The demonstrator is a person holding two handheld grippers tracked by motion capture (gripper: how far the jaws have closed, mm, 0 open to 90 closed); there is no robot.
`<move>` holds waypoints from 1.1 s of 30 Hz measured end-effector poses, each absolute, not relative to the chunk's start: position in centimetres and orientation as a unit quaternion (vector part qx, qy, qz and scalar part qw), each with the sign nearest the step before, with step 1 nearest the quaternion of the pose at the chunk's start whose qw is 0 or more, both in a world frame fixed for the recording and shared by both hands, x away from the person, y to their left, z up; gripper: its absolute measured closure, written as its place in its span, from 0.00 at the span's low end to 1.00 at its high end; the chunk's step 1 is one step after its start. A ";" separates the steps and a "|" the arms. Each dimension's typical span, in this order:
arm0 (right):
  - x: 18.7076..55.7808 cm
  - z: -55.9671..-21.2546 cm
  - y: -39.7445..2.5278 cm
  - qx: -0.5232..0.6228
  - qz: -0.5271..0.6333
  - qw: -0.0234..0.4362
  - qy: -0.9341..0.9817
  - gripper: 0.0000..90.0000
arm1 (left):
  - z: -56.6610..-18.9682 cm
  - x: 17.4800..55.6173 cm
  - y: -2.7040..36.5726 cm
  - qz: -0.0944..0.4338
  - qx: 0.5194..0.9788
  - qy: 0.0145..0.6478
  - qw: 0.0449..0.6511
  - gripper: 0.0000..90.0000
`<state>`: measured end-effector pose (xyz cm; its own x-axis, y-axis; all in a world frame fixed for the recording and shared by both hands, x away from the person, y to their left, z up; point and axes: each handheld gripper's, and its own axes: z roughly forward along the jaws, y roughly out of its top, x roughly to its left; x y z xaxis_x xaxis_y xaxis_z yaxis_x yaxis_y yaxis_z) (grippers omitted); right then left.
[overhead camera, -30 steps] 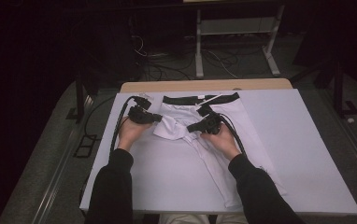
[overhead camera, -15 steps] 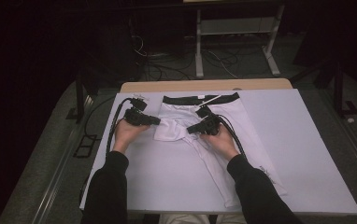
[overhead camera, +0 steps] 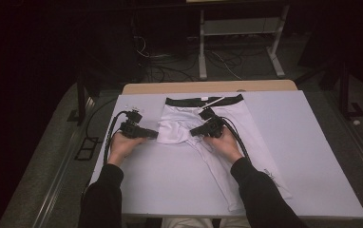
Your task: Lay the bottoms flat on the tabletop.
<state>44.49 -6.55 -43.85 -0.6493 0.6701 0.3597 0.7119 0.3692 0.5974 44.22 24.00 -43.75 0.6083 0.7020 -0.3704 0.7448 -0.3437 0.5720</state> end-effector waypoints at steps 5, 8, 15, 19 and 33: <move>44.5 -43.9 -6.6 -0.418 -0.376 0.028 -0.826 0.94 | -44.2 44.2 23.7 -0.043 0.824 0.434 0.362 0.81; 44.5 -43.9 -6.6 -0.419 -0.377 0.029 -0.825 0.94 | -44.5 44.0 23.3 -0.046 0.827 0.428 0.361 0.85; 44.1 -43.3 -6.9 -0.425 -0.387 0.030 -0.817 0.84 | -44.5 43.8 23.1 -0.044 0.830 0.427 0.358 0.98; 43.1 -42.4 -7.9 -0.425 -0.403 0.034 -0.810 0.81 | -44.5 43.7 23.2 -0.043 0.830 0.429 0.355 0.98; 41.9 -41.7 -10.4 -0.429 -0.403 0.028 -0.808 0.76 | -44.5 43.7 23.0 -0.044 0.828 0.434 0.353 0.98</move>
